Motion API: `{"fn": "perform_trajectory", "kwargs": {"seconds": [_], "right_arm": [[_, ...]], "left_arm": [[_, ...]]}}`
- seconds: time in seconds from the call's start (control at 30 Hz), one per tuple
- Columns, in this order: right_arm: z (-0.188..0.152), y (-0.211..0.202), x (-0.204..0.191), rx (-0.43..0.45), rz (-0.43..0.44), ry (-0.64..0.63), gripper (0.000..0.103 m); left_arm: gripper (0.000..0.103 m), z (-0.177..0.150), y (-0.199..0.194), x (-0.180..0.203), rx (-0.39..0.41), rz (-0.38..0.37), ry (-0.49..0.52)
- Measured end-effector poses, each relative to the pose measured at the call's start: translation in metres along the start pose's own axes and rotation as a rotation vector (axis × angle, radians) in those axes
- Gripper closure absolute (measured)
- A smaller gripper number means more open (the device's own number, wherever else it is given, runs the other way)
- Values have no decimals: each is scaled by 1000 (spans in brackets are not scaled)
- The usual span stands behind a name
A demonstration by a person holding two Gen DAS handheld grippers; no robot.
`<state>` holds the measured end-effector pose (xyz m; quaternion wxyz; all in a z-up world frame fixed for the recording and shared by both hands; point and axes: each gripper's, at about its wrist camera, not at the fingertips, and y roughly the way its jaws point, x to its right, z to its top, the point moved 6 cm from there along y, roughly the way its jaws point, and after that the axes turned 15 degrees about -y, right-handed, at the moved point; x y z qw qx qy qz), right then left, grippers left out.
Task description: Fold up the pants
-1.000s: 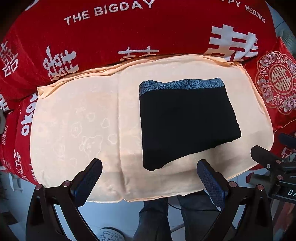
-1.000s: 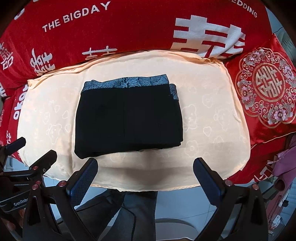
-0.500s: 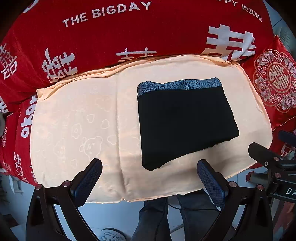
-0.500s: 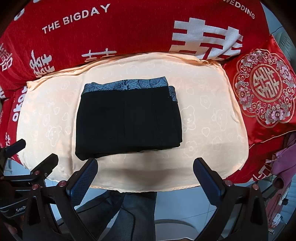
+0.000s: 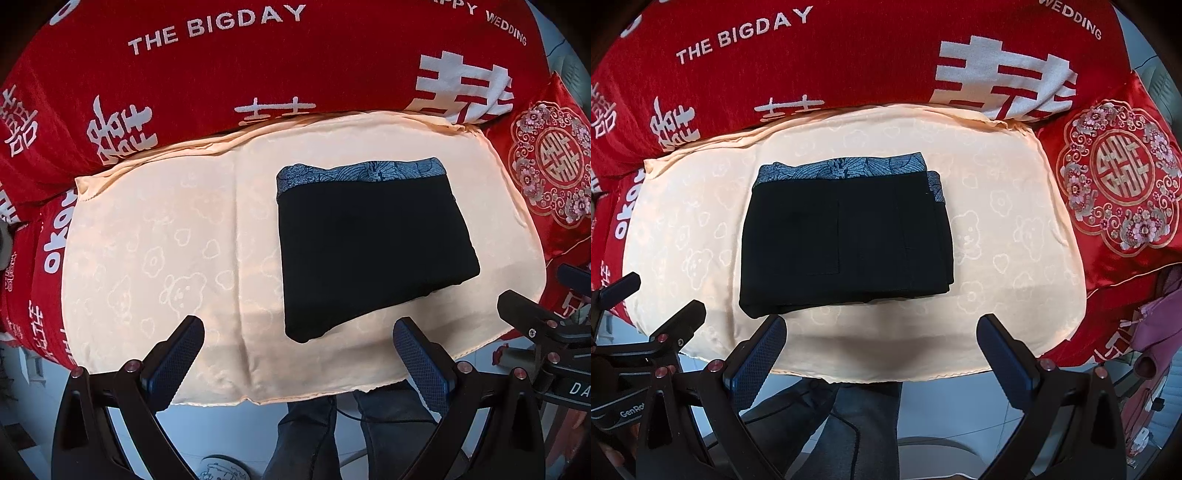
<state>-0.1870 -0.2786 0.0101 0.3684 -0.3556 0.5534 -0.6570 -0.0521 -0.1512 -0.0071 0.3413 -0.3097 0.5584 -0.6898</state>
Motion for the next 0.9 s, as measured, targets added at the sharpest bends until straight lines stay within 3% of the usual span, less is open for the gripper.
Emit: {"fn": "perform_trajectory", "kwargs": {"seconds": [0.9], "right_arm": [[-5,6,1,-5,9,13,0]], "left_arm": [[0,-3,-2,0,5,-34,-19]]}}
